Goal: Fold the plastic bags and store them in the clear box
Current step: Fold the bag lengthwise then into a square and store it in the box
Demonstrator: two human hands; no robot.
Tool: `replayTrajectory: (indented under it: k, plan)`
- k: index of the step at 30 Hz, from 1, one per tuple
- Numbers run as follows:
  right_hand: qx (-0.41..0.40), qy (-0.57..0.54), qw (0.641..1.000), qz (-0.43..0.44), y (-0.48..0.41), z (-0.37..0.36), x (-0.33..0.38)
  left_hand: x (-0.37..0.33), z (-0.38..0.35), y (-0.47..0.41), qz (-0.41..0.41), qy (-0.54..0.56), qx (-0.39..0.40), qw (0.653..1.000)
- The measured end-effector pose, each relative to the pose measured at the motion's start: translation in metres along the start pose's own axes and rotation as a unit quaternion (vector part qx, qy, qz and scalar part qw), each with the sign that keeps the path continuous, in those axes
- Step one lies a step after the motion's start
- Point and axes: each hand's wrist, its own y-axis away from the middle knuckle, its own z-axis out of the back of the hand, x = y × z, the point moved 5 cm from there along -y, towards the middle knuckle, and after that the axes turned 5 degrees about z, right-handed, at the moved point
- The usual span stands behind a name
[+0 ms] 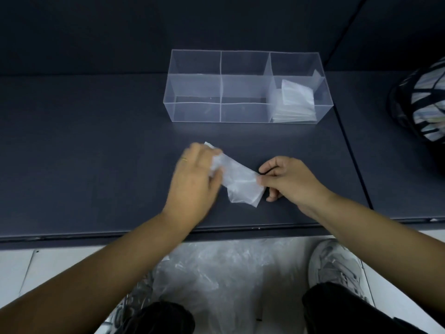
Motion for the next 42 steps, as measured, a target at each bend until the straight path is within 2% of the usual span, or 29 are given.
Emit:
replayTrajectory:
  k: [1, 3, 5, 8, 10, 11, 13, 14, 16, 18, 21, 24, 27, 28, 30, 32, 33, 34, 36, 38, 42]
  plan:
    - [0.001, -0.004, 1.000, -0.007, 0.000, 0.001, 0.001, -0.010, -0.010, 0.011, -0.039, 0.002, 0.046, 0.998]
    - [0.001, -0.024, 0.999, -0.035, 0.003, 0.001, 0.002, -0.020, -0.031, 0.033, -0.067, -0.008, 0.153, 0.986]
    - [0.012, -0.077, 0.993, -0.087, 0.010, -0.001, 0.003, -0.020, -0.042, 0.045, -0.068, -0.030, 0.202, 0.977]
    - [0.048, -0.204, 0.963, -0.169, 0.026, -0.001, 0.007, -0.024, -0.035, 0.043, -0.086, -0.014, 0.152, 0.984]
    - [0.058, -0.226, 0.960, -0.157, 0.035, 0.005, 0.013, -0.030, -0.027, 0.042, -0.130, -0.007, 0.087, 0.988]
    - [0.058, -0.195, 0.972, -0.117, 0.036, 0.011, 0.018, -0.032, -0.024, 0.042, -0.137, 0.005, 0.075, 0.988]
    - [0.055, -0.053, 0.997, 0.012, 0.034, 0.024, 0.030, -0.030, -0.018, 0.038, -0.088, 0.056, 0.093, 0.990]
    - [0.067, 0.016, 0.995, 0.070, 0.033, 0.026, 0.035, -0.027, -0.017, 0.036, -0.043, 0.085, 0.121, 0.988]
    - [0.130, 0.069, 0.982, 0.116, 0.028, 0.020, 0.034, -0.020, -0.022, 0.034, 0.047, 0.141, 0.183, 0.972]
    - [0.166, 0.061, 0.978, 0.108, 0.021, 0.008, 0.028, -0.014, -0.025, 0.029, 0.120, 0.202, 0.218, 0.947]
    - [0.140, 0.037, 0.985, 0.094, 0.010, -0.004, 0.022, -0.010, -0.028, 0.021, 0.186, 0.268, 0.231, 0.917]
    - [0.084, 0.030, 0.993, 0.076, 0.000, -0.008, 0.017, -0.002, -0.030, 0.008, 0.249, 0.281, 0.191, 0.907]
    - [0.053, 0.033, 0.997, 0.044, -0.008, -0.009, 0.015, 0.013, -0.032, -0.002, 0.327, 0.348, 0.132, 0.869]
    - [0.046, 0.035, 0.998, 0.035, -0.011, -0.010, 0.014, 0.018, -0.031, -0.004, 0.333, 0.343, 0.107, 0.872]
    - [0.035, 0.049, 0.998, 0.023, -0.016, -0.011, 0.015, 0.020, -0.020, -0.006, 0.269, 0.252, 0.044, 0.929]
    - [0.027, 0.071, 0.997, 0.019, -0.020, -0.013, 0.016, 0.008, -0.009, -0.005, 0.112, 0.125, -0.011, 0.986]
    - [0.025, 0.080, 0.996, 0.018, -0.021, -0.013, 0.016, 0.000, -0.011, -0.004, 0.032, 0.060, -0.004, 0.998]
    - [0.023, 0.090, 0.995, 0.018, -0.022, -0.014, 0.017, -0.005, -0.018, -0.003, -0.027, 0.000, 0.026, 0.999]
    - [0.019, 0.116, 0.993, 0.020, -0.023, -0.015, 0.017, -0.003, -0.037, 0.002, -0.072, -0.112, 0.127, 0.983]
    - [0.013, 0.148, 0.988, 0.026, -0.024, -0.016, 0.018, 0.009, -0.048, 0.007, -0.056, -0.188, 0.186, 0.963]
    - [-0.018, 0.231, 0.969, 0.085, -0.017, -0.018, 0.023, 0.021, -0.053, 0.015, -0.009, -0.221, 0.208, 0.953]
